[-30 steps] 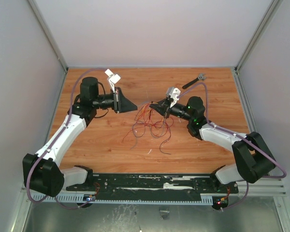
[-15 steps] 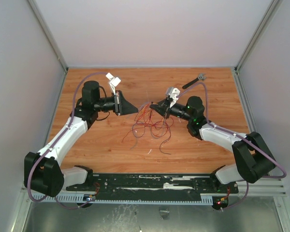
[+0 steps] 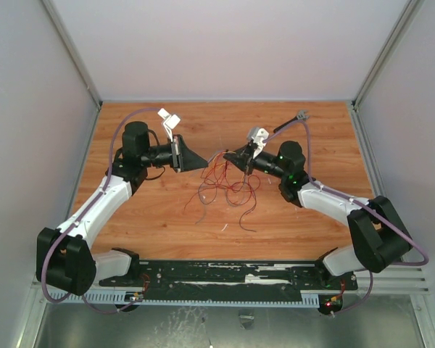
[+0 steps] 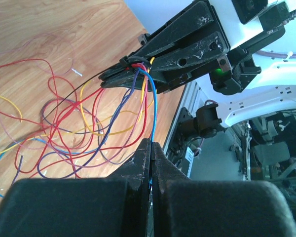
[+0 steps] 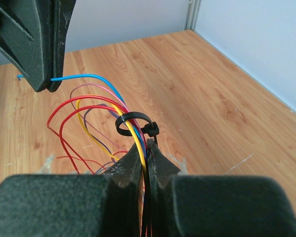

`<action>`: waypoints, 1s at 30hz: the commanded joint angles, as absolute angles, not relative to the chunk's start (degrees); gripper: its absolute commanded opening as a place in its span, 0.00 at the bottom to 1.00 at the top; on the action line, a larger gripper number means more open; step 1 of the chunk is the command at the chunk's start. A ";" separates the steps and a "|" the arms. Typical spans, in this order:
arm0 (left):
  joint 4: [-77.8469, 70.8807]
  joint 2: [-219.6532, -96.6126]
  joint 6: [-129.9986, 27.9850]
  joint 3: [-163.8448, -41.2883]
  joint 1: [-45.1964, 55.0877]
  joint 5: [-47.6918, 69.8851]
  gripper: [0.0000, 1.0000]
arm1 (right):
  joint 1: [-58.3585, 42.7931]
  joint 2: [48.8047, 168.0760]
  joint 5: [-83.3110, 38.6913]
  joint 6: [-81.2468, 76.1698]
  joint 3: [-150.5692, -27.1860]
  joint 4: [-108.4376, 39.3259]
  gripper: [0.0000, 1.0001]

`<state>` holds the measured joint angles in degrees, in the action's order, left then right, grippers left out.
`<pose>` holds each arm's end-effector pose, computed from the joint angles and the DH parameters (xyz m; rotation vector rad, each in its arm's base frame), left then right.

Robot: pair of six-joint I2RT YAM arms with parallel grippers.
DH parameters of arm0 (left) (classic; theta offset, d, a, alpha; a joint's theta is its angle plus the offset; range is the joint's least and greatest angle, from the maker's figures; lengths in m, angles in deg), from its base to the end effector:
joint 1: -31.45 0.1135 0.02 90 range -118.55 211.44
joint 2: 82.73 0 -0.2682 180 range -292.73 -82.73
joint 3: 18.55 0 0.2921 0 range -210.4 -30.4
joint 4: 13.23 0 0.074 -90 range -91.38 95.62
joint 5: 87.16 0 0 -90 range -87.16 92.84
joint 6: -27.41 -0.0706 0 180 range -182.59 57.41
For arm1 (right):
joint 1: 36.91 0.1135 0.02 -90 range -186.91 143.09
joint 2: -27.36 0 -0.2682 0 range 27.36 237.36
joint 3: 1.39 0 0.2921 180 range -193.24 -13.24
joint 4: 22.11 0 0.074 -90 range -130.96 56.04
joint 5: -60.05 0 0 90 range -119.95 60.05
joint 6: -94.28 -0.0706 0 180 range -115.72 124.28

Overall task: Zip-tie the wires
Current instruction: Tie the cable at the center of the board.

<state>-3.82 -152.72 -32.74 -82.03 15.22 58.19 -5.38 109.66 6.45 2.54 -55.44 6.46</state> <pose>0.2989 -0.1475 0.3011 0.5035 1.9079 -1.4274 0.2953 0.2303 0.2418 -0.9019 1.3787 0.9431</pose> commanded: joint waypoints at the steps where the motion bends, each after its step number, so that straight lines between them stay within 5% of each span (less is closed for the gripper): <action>1: -5.95 -152.75 -32.36 -83.00 15.00 58.54 0.00 | -4.88 109.57 4.78 2.28 -57.12 6.04 0.04; 30: -4.90 -150.50 -30.27 -82.32 15.01 58.34 0.00 | -1.92 109.88 0.69 0.90 -58.85 4.75 0.04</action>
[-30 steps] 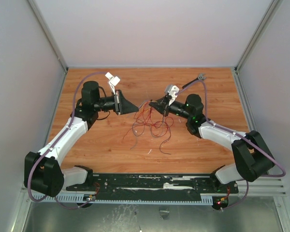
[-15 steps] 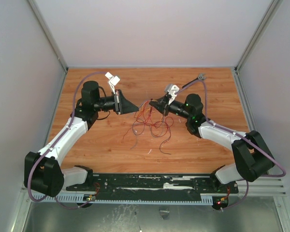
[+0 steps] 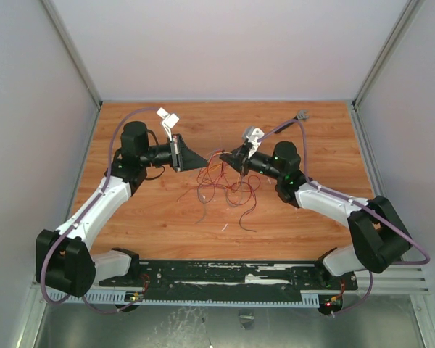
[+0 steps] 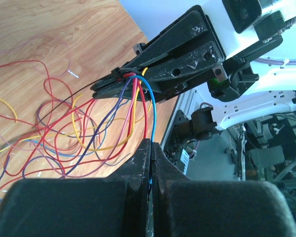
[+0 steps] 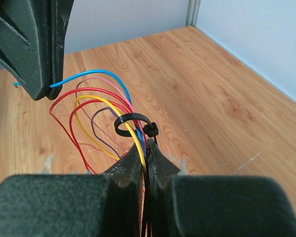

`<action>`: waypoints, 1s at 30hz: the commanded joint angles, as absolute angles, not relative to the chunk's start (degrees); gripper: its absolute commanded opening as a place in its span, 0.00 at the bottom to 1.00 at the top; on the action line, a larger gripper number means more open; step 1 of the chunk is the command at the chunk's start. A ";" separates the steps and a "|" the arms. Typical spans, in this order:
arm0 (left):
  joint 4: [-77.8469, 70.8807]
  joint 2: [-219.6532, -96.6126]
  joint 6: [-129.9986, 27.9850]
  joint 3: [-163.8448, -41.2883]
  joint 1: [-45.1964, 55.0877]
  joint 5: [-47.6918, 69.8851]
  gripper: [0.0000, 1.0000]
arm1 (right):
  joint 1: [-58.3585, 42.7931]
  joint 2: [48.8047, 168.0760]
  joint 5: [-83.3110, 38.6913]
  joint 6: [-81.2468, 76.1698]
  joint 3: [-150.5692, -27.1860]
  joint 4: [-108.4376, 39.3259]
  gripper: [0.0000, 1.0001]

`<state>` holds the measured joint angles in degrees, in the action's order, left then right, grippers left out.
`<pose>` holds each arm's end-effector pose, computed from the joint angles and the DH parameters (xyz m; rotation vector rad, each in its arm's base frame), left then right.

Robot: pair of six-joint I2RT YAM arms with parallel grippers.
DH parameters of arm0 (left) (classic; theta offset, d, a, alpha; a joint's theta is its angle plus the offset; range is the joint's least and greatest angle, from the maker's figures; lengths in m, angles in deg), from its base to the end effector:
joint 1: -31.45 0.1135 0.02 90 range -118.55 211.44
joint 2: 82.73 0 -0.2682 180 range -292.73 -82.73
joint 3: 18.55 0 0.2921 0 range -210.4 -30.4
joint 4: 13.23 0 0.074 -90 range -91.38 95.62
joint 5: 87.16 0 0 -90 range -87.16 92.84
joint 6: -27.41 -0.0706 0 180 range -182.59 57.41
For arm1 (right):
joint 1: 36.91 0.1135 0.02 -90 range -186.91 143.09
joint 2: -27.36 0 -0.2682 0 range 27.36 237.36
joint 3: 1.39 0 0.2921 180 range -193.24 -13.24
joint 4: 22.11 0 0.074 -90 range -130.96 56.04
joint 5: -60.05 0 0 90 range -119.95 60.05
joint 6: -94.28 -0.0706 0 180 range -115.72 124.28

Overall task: Zip-tie the wires
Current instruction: Tie the cable at the center of the board.

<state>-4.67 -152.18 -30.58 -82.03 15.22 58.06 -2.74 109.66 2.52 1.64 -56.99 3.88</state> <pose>0.2977 -0.1471 0.3056 0.4797 1.9033 -1.4439 0.2919 0.2440 0.2464 -0.8767 1.4134 0.9401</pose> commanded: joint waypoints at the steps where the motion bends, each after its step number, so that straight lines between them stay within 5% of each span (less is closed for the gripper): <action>1: -4.90 -150.51 -30.22 -82.15 15.01 58.22 0.00 | -1.95 109.81 0.37 0.99 -58.86 4.87 0.05; 18: -4.62 -150.85 -28.77 -84.03 15.10 57.66 0.00 | -1.89 111.73 0.02 -0.42 -59.43 7.27 0.18; 30: -4.10 -151.68 -28.38 -85.94 15.10 58.05 0.00 | -1.39 113.94 -0.61 -1.20 -59.01 9.63 0.17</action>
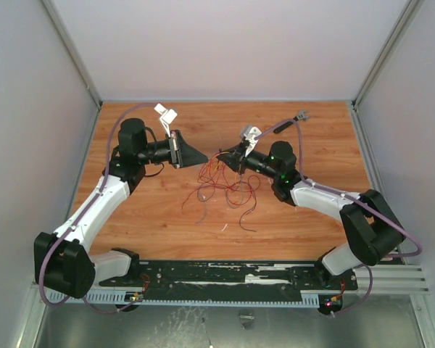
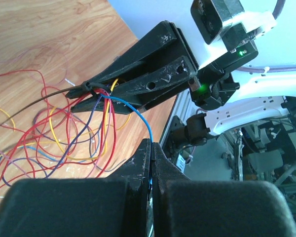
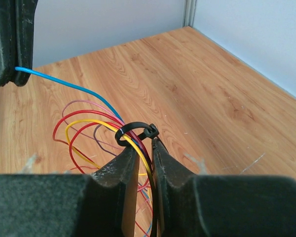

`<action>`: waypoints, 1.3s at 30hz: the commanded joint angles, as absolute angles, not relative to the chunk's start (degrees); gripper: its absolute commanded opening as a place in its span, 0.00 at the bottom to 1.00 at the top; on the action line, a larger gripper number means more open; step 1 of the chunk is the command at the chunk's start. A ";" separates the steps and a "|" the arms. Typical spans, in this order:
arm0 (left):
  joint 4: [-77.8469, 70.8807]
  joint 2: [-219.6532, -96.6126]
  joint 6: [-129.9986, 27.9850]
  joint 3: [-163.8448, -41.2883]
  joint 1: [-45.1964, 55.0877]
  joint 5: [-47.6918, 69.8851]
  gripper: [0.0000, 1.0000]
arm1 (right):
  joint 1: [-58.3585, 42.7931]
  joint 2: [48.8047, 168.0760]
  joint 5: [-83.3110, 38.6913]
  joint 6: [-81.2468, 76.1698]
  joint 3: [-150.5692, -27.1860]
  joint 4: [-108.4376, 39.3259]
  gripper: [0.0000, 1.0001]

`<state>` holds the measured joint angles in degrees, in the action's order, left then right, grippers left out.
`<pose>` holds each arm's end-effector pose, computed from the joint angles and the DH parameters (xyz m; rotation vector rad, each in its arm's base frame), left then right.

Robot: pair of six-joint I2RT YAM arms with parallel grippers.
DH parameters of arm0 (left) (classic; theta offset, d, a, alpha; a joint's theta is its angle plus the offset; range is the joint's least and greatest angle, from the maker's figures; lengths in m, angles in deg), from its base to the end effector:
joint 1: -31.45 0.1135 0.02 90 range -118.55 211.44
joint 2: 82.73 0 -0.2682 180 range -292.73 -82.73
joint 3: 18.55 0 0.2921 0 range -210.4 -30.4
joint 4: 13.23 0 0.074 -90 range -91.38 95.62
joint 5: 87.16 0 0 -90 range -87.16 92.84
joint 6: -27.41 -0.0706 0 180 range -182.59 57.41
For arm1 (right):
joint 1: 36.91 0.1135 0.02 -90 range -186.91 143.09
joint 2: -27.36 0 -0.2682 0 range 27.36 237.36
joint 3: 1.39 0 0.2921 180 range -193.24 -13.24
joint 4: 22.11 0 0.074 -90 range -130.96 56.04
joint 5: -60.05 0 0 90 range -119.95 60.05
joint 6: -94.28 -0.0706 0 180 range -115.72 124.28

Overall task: Zip-tie the wires
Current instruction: Tie the cable at the center of the board.

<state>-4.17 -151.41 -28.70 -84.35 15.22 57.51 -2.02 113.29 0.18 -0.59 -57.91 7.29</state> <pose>0.2974 -0.1466 0.3249 0.4645 1.8762 -1.4468 0.3000 0.2524 0.2376 -0.8284 1.4307 0.9469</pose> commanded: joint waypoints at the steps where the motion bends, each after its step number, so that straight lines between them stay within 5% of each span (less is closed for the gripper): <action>1: -4.10 -151.77 -28.18 -86.16 15.09 58.08 0.00 | -1.40 114.06 -0.81 -1.17 -58.87 9.74 0.19; 39: 0.78 -149.18 -28.86 -92.44 15.18 58.51 0.00 | -1.41 120.07 -2.51 -2.84 -58.84 15.05 0.16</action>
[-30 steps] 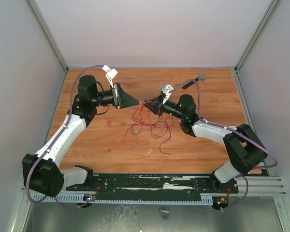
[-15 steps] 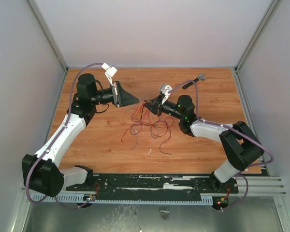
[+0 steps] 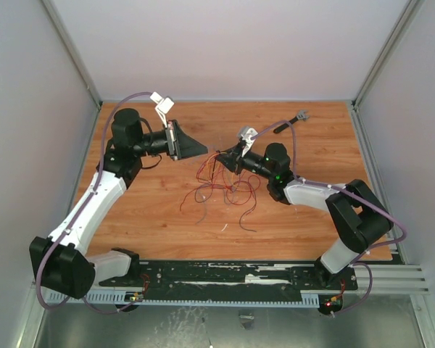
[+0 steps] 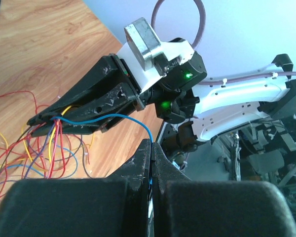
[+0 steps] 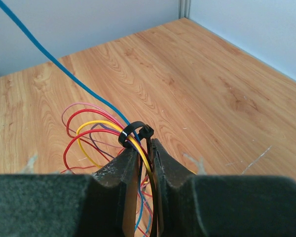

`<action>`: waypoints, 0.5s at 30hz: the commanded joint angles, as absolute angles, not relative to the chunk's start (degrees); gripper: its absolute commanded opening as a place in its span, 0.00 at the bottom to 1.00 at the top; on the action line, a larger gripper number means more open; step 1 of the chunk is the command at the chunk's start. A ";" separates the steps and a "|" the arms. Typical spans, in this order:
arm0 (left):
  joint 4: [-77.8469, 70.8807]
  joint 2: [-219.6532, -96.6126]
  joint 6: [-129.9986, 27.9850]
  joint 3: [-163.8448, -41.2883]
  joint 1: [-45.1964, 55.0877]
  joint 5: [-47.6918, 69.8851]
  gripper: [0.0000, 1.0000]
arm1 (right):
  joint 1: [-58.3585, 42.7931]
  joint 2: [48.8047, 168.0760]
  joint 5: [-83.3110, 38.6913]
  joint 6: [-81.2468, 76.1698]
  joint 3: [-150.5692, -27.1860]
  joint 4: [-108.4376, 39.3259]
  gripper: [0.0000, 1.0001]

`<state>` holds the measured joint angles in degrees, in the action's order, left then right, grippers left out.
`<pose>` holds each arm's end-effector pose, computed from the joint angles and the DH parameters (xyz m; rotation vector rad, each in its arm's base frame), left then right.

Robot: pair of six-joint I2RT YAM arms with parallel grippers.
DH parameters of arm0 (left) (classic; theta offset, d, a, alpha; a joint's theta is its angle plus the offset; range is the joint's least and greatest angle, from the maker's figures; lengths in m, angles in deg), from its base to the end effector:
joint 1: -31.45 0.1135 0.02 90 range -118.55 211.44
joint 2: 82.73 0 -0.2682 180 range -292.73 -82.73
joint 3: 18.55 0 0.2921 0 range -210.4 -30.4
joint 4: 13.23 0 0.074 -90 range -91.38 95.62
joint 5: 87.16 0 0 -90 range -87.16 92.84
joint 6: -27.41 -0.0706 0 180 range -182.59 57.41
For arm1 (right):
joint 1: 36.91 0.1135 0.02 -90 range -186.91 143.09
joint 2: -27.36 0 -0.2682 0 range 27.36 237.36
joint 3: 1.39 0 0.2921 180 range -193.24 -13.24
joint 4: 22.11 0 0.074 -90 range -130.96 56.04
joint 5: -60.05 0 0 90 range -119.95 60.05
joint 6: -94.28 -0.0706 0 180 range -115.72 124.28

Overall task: Zip-tie the wires
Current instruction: Tie the cable at the center of the board.

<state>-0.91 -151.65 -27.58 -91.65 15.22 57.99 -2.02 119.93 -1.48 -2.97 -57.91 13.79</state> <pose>0.2988 -0.1473 0.3689 0.4868 1.8200 -1.4517 0.3123 0.2588 0.2092 -0.7786 1.4631 0.9565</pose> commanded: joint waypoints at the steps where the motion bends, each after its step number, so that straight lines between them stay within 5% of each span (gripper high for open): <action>1: 1.60 -148.72 -29.58 -92.18 15.25 58.24 0.00 | -1.52 119.88 -2.70 -2.66 -58.87 14.86 0.15; 15: 3.17 -141.00 -29.51 -80.10 18.96 55.15 0.00 | -1.83 115.10 -4.79 1.93 -58.16 10.86 0.06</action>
